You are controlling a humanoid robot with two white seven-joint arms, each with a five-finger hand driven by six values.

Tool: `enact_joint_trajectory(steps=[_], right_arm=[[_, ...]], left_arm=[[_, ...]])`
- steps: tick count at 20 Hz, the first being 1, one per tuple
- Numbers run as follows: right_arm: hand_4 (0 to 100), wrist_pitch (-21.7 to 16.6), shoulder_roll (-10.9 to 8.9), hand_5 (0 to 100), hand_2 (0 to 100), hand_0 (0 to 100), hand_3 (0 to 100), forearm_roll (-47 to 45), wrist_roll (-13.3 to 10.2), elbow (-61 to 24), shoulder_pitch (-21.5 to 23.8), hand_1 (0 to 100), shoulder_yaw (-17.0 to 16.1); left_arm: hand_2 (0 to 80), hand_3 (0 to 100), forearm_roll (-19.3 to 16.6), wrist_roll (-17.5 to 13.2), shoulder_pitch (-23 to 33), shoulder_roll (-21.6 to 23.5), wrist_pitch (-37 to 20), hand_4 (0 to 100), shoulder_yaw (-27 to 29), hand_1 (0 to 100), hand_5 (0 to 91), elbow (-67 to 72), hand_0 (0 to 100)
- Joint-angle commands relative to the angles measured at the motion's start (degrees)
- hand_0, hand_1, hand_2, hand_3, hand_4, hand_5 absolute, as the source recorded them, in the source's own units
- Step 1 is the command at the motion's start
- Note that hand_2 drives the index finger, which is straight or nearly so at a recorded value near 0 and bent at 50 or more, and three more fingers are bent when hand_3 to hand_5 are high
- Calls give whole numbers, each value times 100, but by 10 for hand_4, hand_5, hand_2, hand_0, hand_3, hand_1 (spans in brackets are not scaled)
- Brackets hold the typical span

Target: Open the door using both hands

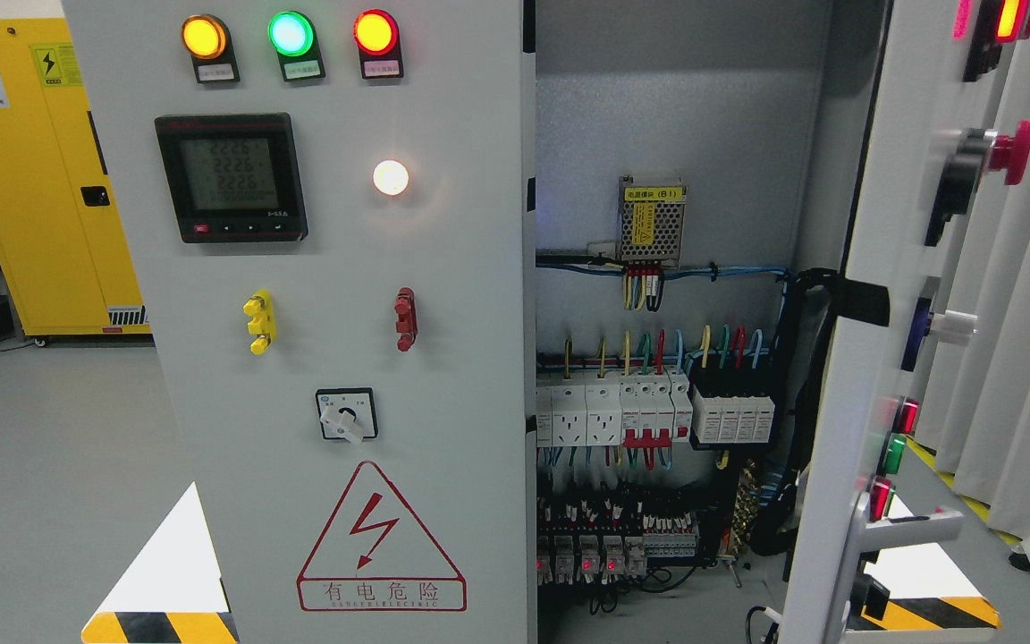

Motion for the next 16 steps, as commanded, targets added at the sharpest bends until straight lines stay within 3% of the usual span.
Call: enact_joint_trajectory(steps=[1,3,6,10,16], right_arm=[[0,-2,-167,0,0,201,0,-114,0,0,0,119,-114],[0,-2,-167,0,0,200,0,-114,0,0,0,119,-114],[0,-2,-176,0,0,200,0,-114,0,0,0,119,-114],[0,-2,-176,0,0,201,0,-114,0,0,0,119,-114],[0,-2,-176,0,0,200,0,-114,0,0,0,119,-114]], left_arm=[[0,0,1218,-56,230,1917,483,0,-589,0,0,-3821,0],[0,0,2061,-56,204,2558,782,0,-738,0,0,-4348,0],[0,0,2898,-56,117,3289,863,0,-765,0,0,-4789,0],[0,0,3382,-56,-322,3756,1152,0,-756,0,0,-5237,0],[0,0,4200,-152,-1349,3818,2268,0,-791,0,0,-5906,0]])
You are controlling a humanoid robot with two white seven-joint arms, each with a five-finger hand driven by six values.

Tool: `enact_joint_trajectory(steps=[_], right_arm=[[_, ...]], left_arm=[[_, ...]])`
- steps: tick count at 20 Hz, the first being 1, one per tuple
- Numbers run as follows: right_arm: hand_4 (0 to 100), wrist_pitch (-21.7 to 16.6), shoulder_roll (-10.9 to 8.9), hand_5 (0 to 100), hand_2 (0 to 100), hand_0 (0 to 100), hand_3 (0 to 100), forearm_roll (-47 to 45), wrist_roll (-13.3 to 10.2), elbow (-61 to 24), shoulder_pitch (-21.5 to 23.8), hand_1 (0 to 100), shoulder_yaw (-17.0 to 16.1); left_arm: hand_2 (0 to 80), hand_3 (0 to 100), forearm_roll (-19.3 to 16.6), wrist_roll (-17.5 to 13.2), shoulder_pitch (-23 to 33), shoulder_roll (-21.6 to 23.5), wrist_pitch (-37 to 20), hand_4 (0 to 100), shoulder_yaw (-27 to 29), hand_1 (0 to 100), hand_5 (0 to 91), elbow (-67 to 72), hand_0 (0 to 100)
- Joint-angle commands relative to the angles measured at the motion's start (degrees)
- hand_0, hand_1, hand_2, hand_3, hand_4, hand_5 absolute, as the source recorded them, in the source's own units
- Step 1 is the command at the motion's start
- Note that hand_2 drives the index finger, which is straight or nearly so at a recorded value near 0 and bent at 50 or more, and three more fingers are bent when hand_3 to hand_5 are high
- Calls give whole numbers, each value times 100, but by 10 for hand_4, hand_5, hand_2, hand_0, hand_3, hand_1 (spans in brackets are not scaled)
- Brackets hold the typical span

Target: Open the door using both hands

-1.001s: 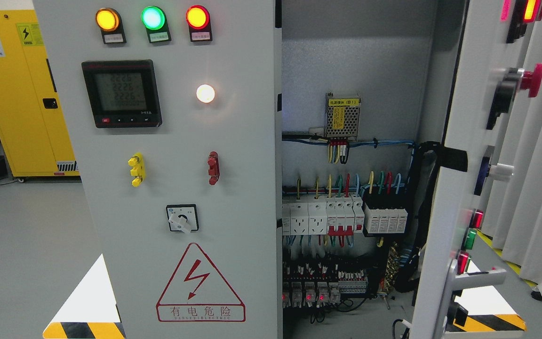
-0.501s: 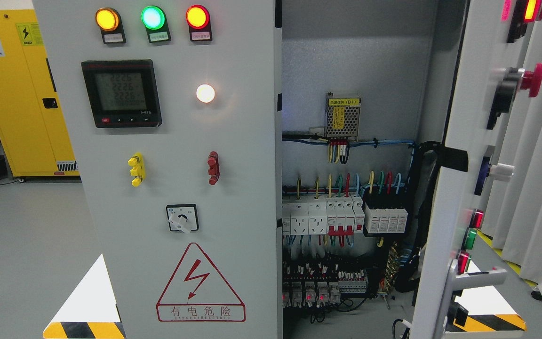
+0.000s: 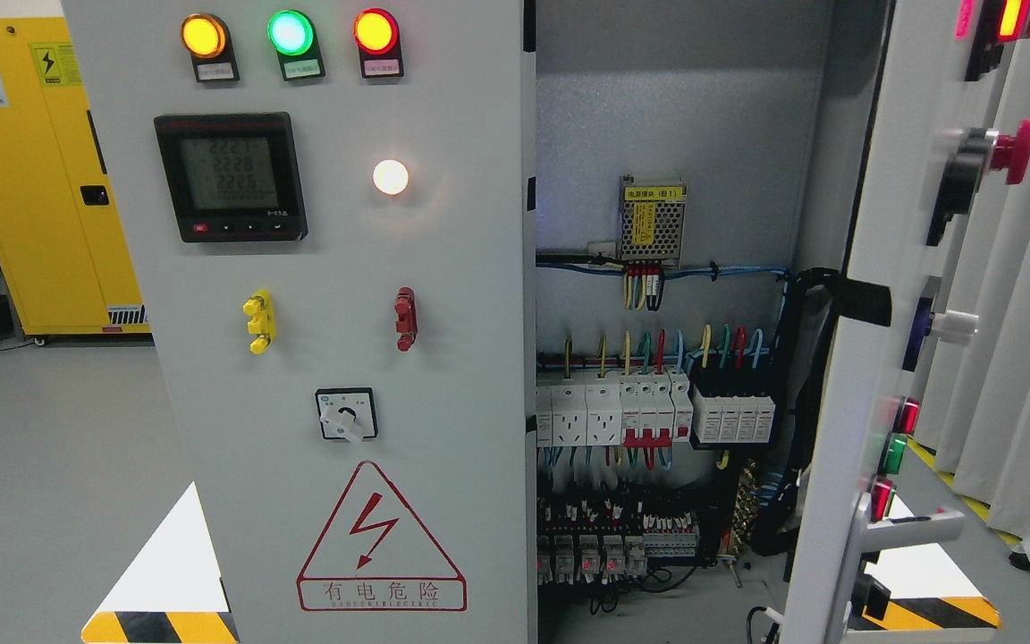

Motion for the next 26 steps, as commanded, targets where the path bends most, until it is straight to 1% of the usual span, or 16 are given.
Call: enact_joint_trajectory(steps=[1,2,5,7,8,10,14,17,19,21,24,26], right_arm=[[0,-1,-176,0,0,200,0,-114,0,0,0,119,-114],[0,-1,-176,0,0,200,0,-114,0,0,0,119,-114],[0,-1,-176,0,0,201,0,-114,0,0,0,119,-114],[0,-1,-185,0,0,201,0,-114,0,0,0,119,-114],[0,-1,-176,0,0,201,0,-114,0,0,0,119,-114],[0,-1,-185,0,0,201,0,-114,0,0,0,120,-114],[0,-1,-185,0,0,201,0,-114,0,0,0,120,-114],[0,-1,-185,0,0,201,0,-114,0,0,0,120,-114],[0,-1,-185,0,0,201,0,-114,0,0,0,120,-114],[0,-1,-185,0,0,201,0,-114,0,0,0,120,-114],[0,-1,-185,0,0,201,0,-114,0,0,0,120,-114],[0,-1,-185,0,0,201,0,-114,0,0,0,120,-114]], left_arm=[[0,0,918,-207,-1029,1142,526,0,-237,0,0,-1889,0],[0,0,1015,-278,-1371,1142,657,0,-333,0,0,-1889,0],[0,0,1506,-287,-2399,1115,1044,0,-650,0,0,-1880,0],[0,0,1761,-279,-2927,1054,1360,0,-764,0,0,-1845,0],[0,0,1832,-279,-3156,993,1518,0,-808,0,0,-1828,0],[0,0,1868,-279,-3543,878,1625,0,-923,0,0,-1758,0],[0,0,1886,-279,-4229,817,1626,0,-1326,0,0,-1494,0],[0,0,1886,-279,-4765,440,1678,0,-1617,0,0,-1074,0],[0,0,1903,-279,-5135,63,2028,0,-1714,0,0,-757,0],[0,0,1973,-279,-5337,-184,2222,0,-1740,0,0,-676,0],[0,0,1956,-270,-5689,-352,2232,0,-1881,0,0,-484,0],[0,0,1956,-270,-6013,-554,2241,0,-1881,0,0,-142,0]])
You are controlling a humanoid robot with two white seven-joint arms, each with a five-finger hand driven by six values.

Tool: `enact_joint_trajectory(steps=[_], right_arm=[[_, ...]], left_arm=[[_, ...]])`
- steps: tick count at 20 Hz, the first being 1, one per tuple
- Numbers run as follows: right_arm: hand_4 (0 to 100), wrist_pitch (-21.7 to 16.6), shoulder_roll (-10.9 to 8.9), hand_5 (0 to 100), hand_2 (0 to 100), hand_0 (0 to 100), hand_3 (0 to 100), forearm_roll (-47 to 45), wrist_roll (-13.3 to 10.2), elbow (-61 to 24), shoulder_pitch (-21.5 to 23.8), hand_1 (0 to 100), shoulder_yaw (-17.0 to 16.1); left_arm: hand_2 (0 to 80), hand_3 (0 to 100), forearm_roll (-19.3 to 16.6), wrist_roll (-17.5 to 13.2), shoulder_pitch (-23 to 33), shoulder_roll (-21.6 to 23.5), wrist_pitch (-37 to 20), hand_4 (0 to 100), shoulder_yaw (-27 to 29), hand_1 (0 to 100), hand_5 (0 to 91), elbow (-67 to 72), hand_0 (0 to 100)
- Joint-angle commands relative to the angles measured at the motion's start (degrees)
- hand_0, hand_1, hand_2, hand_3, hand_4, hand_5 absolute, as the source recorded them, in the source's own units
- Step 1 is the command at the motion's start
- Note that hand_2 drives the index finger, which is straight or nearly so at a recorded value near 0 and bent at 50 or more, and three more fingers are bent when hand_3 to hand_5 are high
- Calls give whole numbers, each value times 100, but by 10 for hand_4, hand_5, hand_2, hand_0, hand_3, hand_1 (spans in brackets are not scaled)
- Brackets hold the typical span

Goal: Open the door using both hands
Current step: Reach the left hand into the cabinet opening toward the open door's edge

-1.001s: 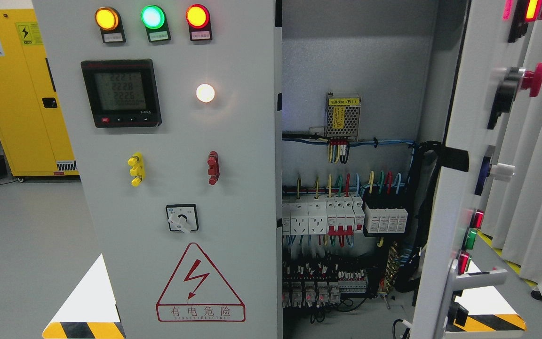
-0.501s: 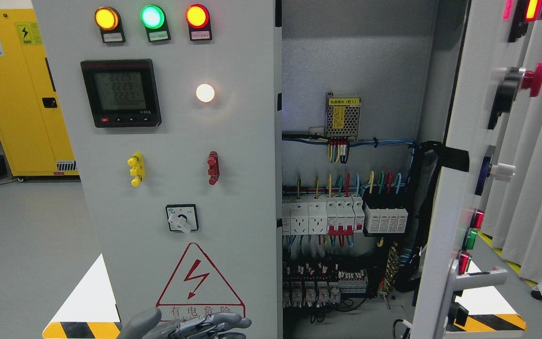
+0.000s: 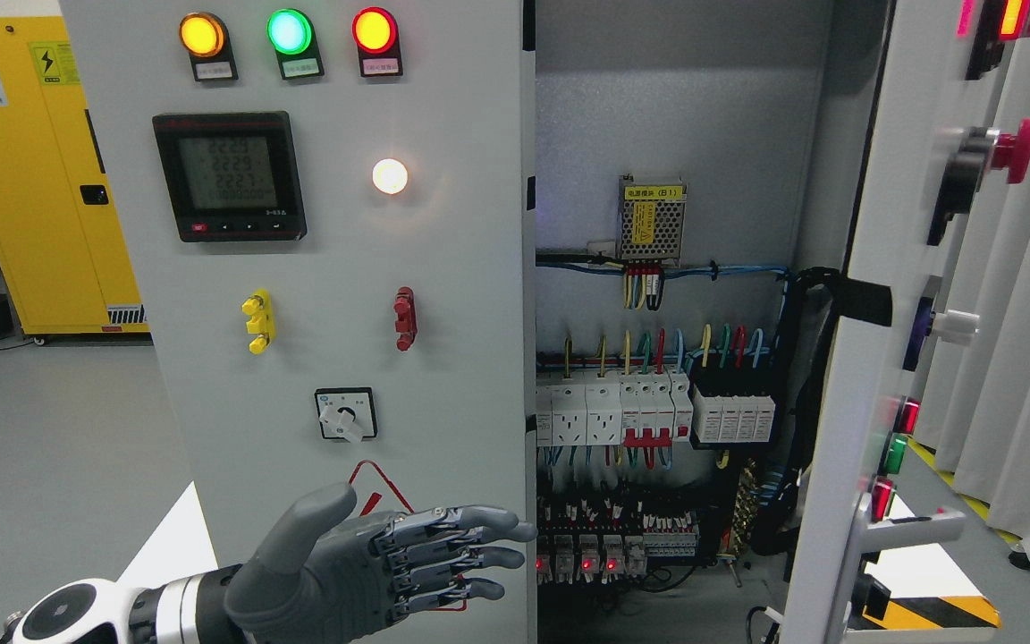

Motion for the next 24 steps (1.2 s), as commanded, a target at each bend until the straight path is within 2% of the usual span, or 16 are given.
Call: enact_joint_trajectory(steps=[1,5,11,14,19,24], right_arm=[[0,-1,-184,0,0,201,0,-114,0,0,0,119,-114],[0,-1,-176,0,0,201,0,-114,0,0,0,120,-114],[0,-1,-184,0,0,201,0,-114,0,0,0,120,-114],[0,-1,-176,0,0,201,0,-114,0,0,0,120,-114],[0,-1,-184,0,0,201,0,-114,0,0,0,120,-114],[0,-1,-176,0,0,201,0,-114,0,0,0,121,-114]], left_arm=[[0,0,55,25,-983,-844,77,0,-509,0,0,894,0],[0,0,55,33,-1405,-1626,516,0,-509,0,0,1343,0],[0,0,-32,94,-2003,-2382,639,0,-632,0,0,1923,0],[0,0,-59,332,-2144,-2541,745,0,-632,0,0,2056,0],[0,0,-50,324,-2232,-2620,763,0,-632,0,0,2065,0],[0,0,-32,306,-2443,-3015,807,0,-632,0,0,2336,0]])
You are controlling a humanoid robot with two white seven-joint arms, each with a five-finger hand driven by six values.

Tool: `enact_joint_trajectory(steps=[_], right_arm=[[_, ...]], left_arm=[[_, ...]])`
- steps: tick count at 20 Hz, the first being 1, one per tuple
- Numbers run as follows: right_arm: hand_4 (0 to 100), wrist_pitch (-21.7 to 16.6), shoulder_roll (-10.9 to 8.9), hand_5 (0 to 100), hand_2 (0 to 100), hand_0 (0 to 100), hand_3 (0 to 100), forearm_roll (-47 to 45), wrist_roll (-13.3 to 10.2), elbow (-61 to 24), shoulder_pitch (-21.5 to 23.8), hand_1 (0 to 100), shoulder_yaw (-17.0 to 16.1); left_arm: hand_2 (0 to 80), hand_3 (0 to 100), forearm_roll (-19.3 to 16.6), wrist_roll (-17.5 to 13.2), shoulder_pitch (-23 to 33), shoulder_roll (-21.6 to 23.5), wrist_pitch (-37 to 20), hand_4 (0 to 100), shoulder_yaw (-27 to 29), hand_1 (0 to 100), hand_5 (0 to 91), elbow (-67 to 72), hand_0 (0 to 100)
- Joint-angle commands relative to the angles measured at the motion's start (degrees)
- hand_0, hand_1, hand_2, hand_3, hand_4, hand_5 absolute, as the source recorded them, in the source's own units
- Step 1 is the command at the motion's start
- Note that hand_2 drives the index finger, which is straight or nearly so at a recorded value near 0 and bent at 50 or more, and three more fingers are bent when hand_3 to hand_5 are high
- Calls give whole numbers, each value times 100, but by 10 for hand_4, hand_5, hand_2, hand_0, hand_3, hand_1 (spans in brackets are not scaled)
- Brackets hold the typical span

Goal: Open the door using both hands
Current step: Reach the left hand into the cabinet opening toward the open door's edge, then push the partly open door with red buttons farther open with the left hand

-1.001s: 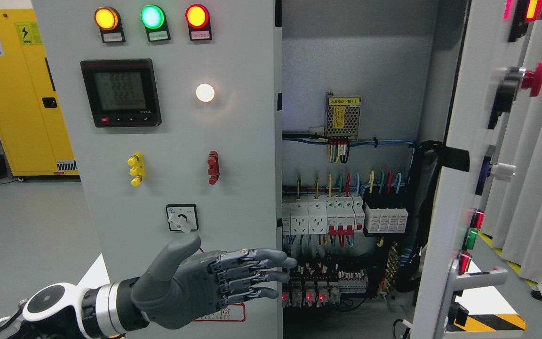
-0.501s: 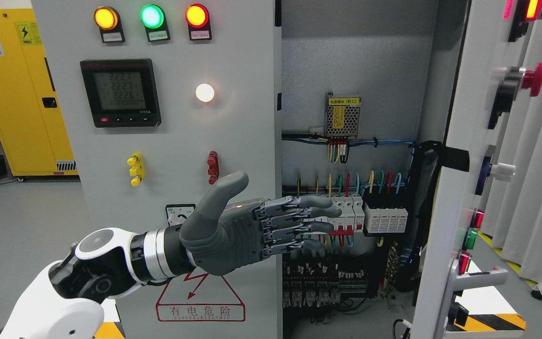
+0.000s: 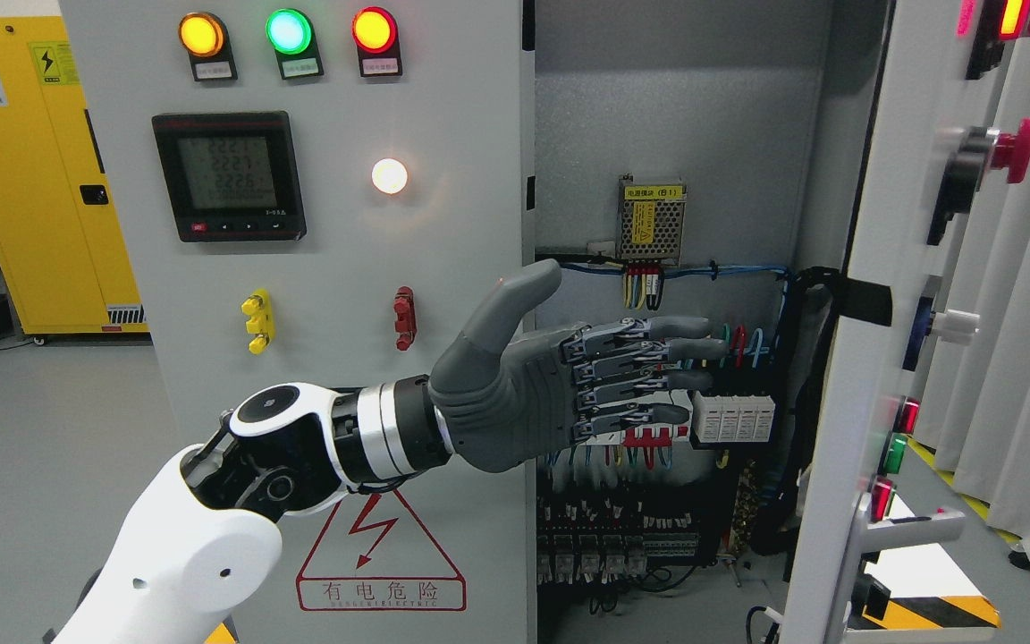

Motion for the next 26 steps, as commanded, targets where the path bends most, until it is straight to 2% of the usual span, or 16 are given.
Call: enact_joint_trajectory(steps=[1,7,11,26], right_arm=[[0,-1,-184,0,0,201,0,-114,0,0,0,122,-105],[0,-1,-176,0,0,201,0,-114,0,0,0,121,-105],[0,-1,-176,0,0,201,0,-114,0,0,9,121,-105],[0,-1,-176,0,0,201,0,-114,0,0,9,120,-105]], left_arm=[[0,0,5,-13,-328,-900,9,0,-89,0,0,677,0],[0,0,41,-47,-540,-1190,184,0,-97,0,0,967,0],[0,0,14,-311,-584,-1357,185,0,-106,0,0,994,0],[0,0,-126,-303,-549,-1779,185,0,-361,0,0,1003,0]])
